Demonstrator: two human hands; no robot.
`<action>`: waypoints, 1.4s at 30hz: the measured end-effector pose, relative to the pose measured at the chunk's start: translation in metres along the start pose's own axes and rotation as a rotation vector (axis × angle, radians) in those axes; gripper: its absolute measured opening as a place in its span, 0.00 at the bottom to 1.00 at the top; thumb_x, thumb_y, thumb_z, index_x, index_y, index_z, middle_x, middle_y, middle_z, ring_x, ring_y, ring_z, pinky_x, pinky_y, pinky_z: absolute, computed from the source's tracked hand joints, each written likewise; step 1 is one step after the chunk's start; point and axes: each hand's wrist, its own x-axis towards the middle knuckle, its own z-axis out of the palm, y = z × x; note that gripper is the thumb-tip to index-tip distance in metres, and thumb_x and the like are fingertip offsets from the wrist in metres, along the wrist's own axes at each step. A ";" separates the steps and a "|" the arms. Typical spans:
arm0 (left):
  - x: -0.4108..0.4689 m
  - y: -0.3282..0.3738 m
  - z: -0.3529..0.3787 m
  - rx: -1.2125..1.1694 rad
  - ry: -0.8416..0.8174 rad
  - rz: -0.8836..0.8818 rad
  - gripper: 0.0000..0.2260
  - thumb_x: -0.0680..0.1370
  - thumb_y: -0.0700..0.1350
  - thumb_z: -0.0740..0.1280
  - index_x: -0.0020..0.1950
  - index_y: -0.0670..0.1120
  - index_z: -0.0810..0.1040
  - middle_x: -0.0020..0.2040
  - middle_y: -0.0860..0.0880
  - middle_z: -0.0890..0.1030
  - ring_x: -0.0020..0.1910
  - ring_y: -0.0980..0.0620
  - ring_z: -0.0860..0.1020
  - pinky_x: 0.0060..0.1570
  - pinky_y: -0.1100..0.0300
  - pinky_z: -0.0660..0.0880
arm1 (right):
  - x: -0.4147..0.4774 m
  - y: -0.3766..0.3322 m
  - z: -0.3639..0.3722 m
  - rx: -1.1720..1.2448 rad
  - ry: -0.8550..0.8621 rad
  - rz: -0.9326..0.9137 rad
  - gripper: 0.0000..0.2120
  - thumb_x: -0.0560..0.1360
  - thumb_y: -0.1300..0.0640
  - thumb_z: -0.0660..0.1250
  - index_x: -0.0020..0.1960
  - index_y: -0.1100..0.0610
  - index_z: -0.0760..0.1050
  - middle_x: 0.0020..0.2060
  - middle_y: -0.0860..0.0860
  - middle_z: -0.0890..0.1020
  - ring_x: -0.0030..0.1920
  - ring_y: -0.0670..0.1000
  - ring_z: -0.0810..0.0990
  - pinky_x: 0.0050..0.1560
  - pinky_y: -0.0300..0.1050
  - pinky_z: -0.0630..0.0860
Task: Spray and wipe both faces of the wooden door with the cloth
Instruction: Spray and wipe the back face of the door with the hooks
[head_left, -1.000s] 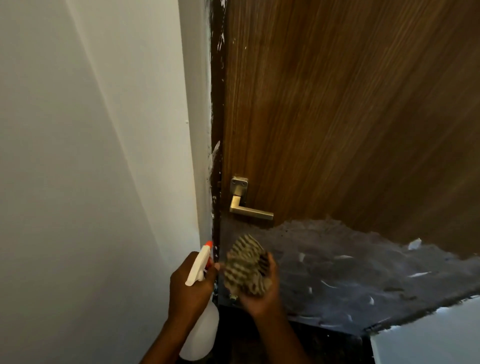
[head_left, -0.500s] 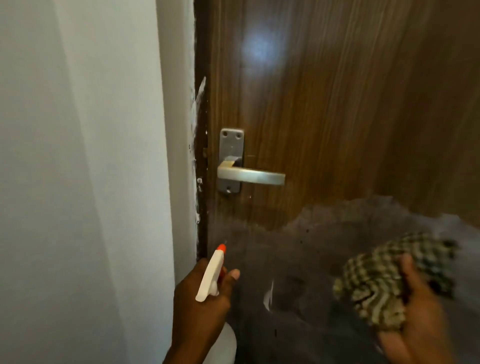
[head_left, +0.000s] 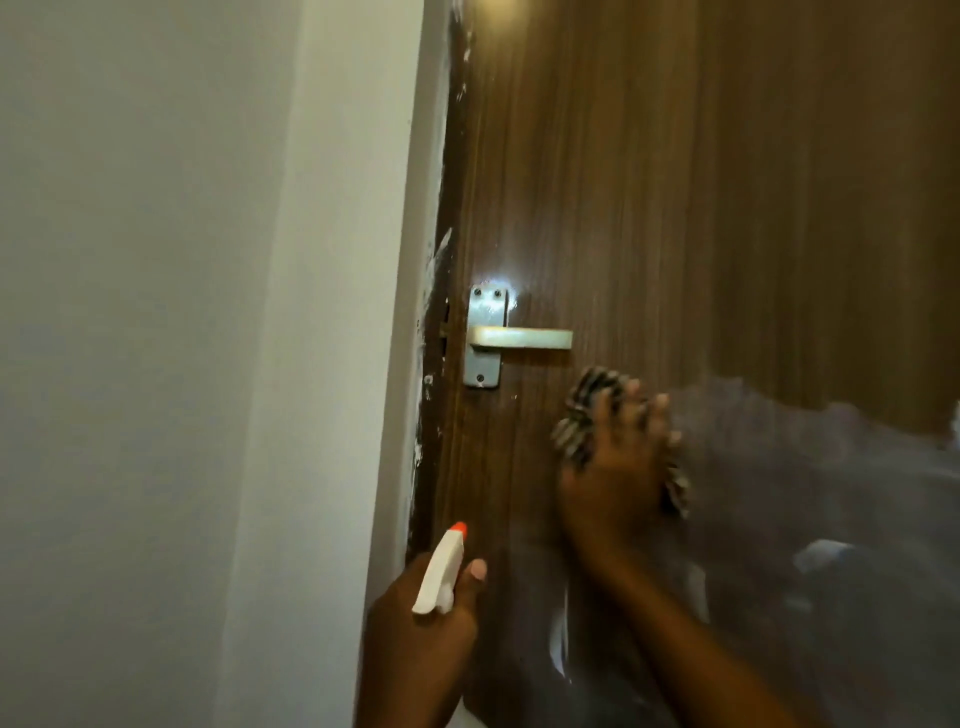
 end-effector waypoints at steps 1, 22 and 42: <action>-0.003 -0.003 -0.004 -0.011 -0.013 -0.014 0.14 0.76 0.45 0.67 0.62 0.49 0.74 0.58 0.48 0.79 0.56 0.52 0.77 0.59 0.59 0.71 | -0.010 -0.018 0.020 -0.049 -0.060 -0.117 0.31 0.75 0.50 0.61 0.77 0.58 0.65 0.77 0.58 0.64 0.79 0.63 0.52 0.76 0.68 0.51; -0.005 0.063 0.037 0.078 -0.255 0.178 0.11 0.73 0.50 0.71 0.50 0.52 0.71 0.37 0.54 0.77 0.34 0.54 0.80 0.34 0.64 0.75 | 0.004 0.013 0.002 -0.103 -0.096 -0.806 0.21 0.84 0.49 0.56 0.75 0.53 0.66 0.76 0.54 0.65 0.77 0.60 0.60 0.73 0.62 0.63; -0.037 0.095 0.118 0.133 -0.252 0.392 0.20 0.71 0.47 0.73 0.61 0.45 0.77 0.49 0.48 0.80 0.50 0.50 0.77 0.51 0.62 0.70 | 0.050 0.116 -0.060 -0.290 0.047 -0.697 0.26 0.80 0.45 0.62 0.76 0.50 0.66 0.77 0.53 0.66 0.76 0.61 0.63 0.76 0.62 0.57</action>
